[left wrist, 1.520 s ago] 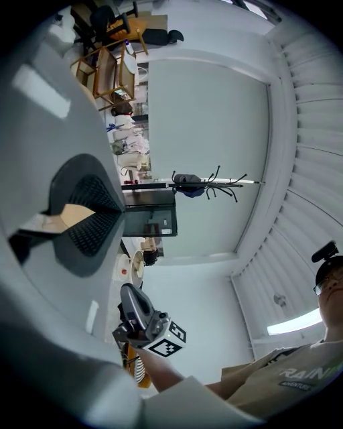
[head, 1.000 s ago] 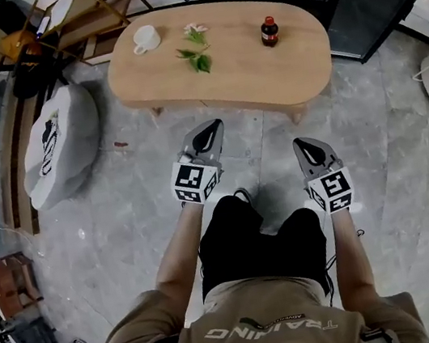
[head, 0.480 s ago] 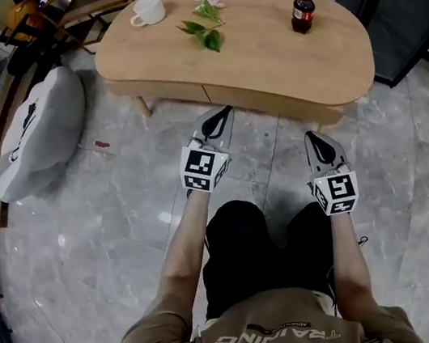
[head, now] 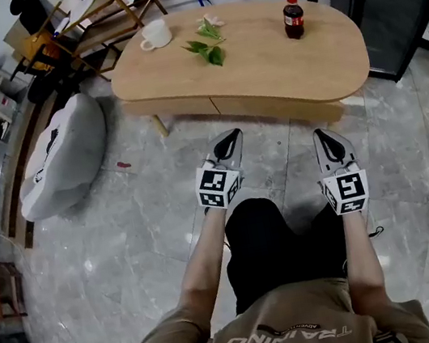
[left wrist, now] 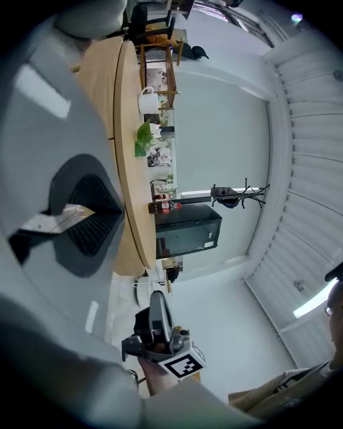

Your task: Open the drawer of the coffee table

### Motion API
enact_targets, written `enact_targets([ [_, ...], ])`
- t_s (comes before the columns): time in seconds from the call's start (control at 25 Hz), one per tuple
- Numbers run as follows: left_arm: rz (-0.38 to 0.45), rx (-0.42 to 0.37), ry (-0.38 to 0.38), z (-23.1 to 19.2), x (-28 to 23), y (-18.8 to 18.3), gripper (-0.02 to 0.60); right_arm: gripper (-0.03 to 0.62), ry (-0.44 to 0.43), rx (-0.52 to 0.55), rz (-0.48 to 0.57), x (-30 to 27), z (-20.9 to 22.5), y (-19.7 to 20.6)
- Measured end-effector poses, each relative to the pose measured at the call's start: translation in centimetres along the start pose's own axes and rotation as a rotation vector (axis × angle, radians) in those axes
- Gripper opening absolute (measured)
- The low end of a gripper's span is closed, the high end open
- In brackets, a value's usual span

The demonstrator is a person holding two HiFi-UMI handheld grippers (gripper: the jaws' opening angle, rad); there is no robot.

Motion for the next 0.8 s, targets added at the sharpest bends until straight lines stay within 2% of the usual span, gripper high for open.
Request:
enact_targets([
  [0.24, -0.023, 0.045, -0.006, -0.4, -0.1, 0.7, 0.006, 0.005, 0.026, 0.056, -0.006, 0.5, -0.8, -1.4],
  [0.44, -0.025, 0.173, 0.008, -0.7, -1.3, 1.6, 0.006, 0.005, 0.06, 0.067, 0.004, 0.7, -0.8, -2.4],
  [0.52, -0.024, 0.261, 0.023, -0.6, -1.5, 2.5, 0.006, 0.005, 0.063, 0.053, 0.018, 1.0, -0.7, -2.5],
  [0.6, -0.024, 0.382, 0.037, -0.6, -2.4, 3.5, 0.006, 0.005, 0.063, 0.04, 0.029, 1.0, -0.3, -2.5],
  [0.8, -0.004, 0.755, 0.059, -2.1, -4.5, 7.3, 0.006, 0.005, 0.061, 0.036, 0.036, 1.0, -0.4, -2.3],
])
Point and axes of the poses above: the fingertips, and each gripper's own axes: x backward along the fingers, z to its right, y out of its underside, the point moved 5 cm from there along x, backward along the fingers, and after that the axes turned 6 degrees about -y, right-handed, at the moved point
